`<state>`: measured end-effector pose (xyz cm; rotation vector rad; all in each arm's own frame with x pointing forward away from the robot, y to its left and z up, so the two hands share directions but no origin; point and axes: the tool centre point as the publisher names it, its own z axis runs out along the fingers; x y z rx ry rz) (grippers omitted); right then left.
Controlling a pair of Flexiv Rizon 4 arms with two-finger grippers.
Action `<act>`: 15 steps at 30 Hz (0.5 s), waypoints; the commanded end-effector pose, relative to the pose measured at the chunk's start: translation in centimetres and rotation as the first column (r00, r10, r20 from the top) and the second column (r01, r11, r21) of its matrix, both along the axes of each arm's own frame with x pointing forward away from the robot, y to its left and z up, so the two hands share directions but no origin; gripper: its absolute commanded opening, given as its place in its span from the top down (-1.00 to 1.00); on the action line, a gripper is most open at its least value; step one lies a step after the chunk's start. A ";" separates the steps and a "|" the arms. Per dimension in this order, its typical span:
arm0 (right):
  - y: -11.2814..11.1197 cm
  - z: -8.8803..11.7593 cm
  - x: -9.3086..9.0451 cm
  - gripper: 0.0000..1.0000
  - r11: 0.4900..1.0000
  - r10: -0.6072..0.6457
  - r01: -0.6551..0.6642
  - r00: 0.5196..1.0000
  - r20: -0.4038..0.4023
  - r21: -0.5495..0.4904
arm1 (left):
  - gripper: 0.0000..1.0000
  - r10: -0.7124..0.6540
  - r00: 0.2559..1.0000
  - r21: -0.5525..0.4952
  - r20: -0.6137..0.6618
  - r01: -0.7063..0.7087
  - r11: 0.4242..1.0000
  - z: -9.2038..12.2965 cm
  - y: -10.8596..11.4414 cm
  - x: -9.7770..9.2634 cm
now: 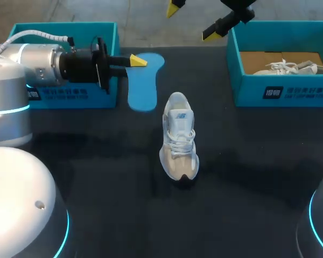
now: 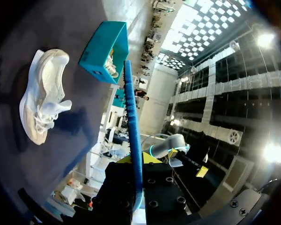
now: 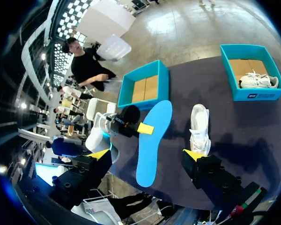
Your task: Take the shoe out of the shoebox, open the shoe tongue, remove and reinsert the insole, then place the shoe into the shoebox
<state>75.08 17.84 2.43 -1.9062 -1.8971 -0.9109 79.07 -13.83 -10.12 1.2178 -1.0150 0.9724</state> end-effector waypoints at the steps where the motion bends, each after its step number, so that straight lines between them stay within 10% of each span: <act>1: -0.3 -0.1 -0.1 -1.00 1.000 -0.006 0.006 1.000 0.003 0.001 | 1.00 0.050 0.997 -0.009 0.065 -0.050 0.999 0.2 0.0 -0.7; 15: 0.0 -0.3 0.3 -1.00 1.000 -0.003 0.003 1.000 0.000 0.005 | 1.00 0.090 0.938 0.001 0.334 -0.096 0.995 0.2 -0.7 -0.2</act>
